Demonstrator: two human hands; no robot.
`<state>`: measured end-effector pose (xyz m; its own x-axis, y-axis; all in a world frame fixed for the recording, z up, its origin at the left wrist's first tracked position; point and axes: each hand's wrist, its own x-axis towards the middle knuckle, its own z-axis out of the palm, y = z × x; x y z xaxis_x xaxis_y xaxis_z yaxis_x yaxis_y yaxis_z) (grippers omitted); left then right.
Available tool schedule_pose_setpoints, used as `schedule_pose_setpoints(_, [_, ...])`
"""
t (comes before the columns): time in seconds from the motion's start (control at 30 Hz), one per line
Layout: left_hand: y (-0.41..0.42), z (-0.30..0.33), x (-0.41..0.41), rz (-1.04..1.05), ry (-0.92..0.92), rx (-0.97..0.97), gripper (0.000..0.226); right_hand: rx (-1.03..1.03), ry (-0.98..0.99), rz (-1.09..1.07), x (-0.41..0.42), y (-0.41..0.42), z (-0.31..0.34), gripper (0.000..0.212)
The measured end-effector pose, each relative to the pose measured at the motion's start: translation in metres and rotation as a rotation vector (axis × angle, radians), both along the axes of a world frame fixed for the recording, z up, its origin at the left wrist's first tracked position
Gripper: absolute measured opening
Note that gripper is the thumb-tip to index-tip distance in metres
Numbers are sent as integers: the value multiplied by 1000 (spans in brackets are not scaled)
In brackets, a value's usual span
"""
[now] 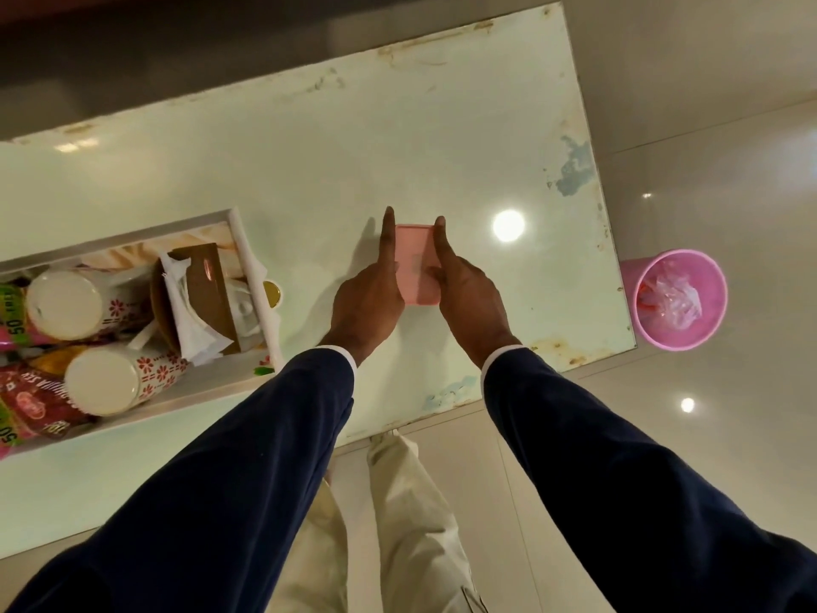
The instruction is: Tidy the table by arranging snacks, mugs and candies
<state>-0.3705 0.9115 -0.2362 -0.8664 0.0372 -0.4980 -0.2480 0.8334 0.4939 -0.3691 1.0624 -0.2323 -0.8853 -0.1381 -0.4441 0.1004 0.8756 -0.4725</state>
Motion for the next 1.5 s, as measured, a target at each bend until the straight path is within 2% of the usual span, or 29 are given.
schedule_pose_setpoints(0.1, [0,2,-2,6,-36,18,89,74,-5,60,0,-1,3,87])
schedule_pose_setpoints(0.2, [3,4,-5,39,-63,37,83,92,8,57,3,0,2,87])
schedule_pose_setpoints(0.33, [-1,1,-9,31,-59,22,78,-130,-104,-165,-4,-4,-1,68])
schedule_pose_setpoints(0.43, [-7,2,-9,-17,-58,-2,72,-218,-209,-277,-11,2,-7,64])
schedule_pose_setpoints(0.57, [-36,12,4,64,8,11,64,-237,-179,-149,-15,-19,2,50])
schedule_pose_setpoints(0.67, [-73,24,18,173,66,101,68,-282,-110,-80,-19,-56,8,51])
schedule_pose_setpoints(0.77, [-109,25,31,141,57,81,82,-259,-85,-12,-23,-90,4,52])
schedule_pose_setpoints(0.83, [-124,21,35,104,24,16,86,-229,-137,11,-18,-106,-3,52])
schedule_pose_setpoints(0.9, [-132,14,39,57,-20,-68,88,-198,-184,-8,-8,-117,-13,52])
schedule_pose_setpoints(1.17, [-127,6,45,33,-77,-132,101,-128,-219,-79,0,-123,-22,54])
schedule_pose_setpoints(1.33, [-129,7,41,32,-91,-163,100,-122,-206,-107,-2,-128,-17,55])
schedule_pose_setpoints(1.43, [-128,21,43,23,-95,-214,89,-63,-220,-76,4,-128,-3,56])
schedule_pose_setpoints(1.5, [-125,32,39,-22,-35,-284,81,24,-195,13,-5,-128,6,60])
